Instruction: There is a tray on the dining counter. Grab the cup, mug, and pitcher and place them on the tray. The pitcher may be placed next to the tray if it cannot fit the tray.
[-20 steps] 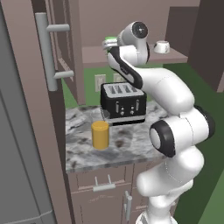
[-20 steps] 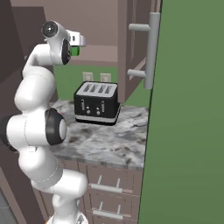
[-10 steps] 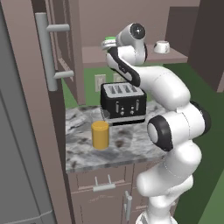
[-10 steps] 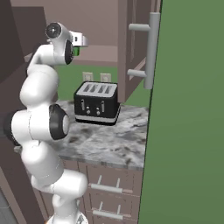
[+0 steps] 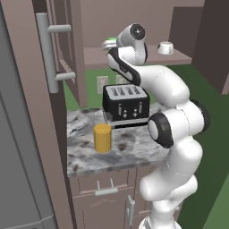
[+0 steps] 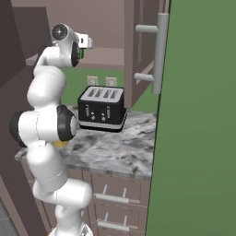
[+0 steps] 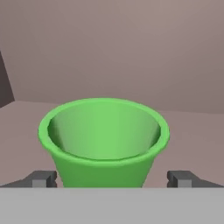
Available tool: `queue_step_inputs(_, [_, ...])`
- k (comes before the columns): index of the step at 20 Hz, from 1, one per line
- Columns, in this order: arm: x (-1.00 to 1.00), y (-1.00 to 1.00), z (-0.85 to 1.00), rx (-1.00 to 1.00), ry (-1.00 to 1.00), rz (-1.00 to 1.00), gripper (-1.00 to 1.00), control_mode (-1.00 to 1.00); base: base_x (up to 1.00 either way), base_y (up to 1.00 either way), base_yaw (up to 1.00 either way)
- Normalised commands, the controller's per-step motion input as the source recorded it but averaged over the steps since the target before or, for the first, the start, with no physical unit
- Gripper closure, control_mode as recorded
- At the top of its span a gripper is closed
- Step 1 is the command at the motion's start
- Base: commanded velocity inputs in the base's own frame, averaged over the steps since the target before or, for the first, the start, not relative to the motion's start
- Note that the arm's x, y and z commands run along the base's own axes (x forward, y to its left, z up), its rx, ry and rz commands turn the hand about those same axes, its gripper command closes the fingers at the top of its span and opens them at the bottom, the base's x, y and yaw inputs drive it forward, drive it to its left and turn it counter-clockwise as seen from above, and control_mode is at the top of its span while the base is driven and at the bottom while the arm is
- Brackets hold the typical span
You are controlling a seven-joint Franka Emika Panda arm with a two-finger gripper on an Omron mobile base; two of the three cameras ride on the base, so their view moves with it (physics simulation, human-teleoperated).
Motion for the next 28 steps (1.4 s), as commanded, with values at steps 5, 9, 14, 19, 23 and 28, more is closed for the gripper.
queue_step_inputs(5, [0.27, 0.11, -0.02, 0.0, 0.0, 0.0, -1.0, -1.0, 0.0, 0.0, 0.0])
queue_step_inputs(9, [0.24, 0.08, 0.0, 0.0, 0.0, 0.0, 1.0, -1.0, 0.0, 0.0, 0.0])
queue_step_inputs(14, [0.2, 0.05, 0.0, 0.0, 0.0, 0.0, 1.0, -1.0, 0.0, 0.0, 0.0])
queue_step_inputs(19, [0.03, 0.01, 0.0, 0.0, 0.0, 0.0, 1.0, -1.0, 0.0, 0.0, 0.0])
queue_step_inputs(23, [-0.01, 0.0, -0.02, 0.0, 0.0, 0.0, 1.0, -1.0, 0.0, 0.0, 0.0])
queue_step_inputs(28, [-0.09, 0.0, -0.11, 0.0, -0.08, 0.0, 1.0, -1.0, 0.0, 0.0, 0.0])
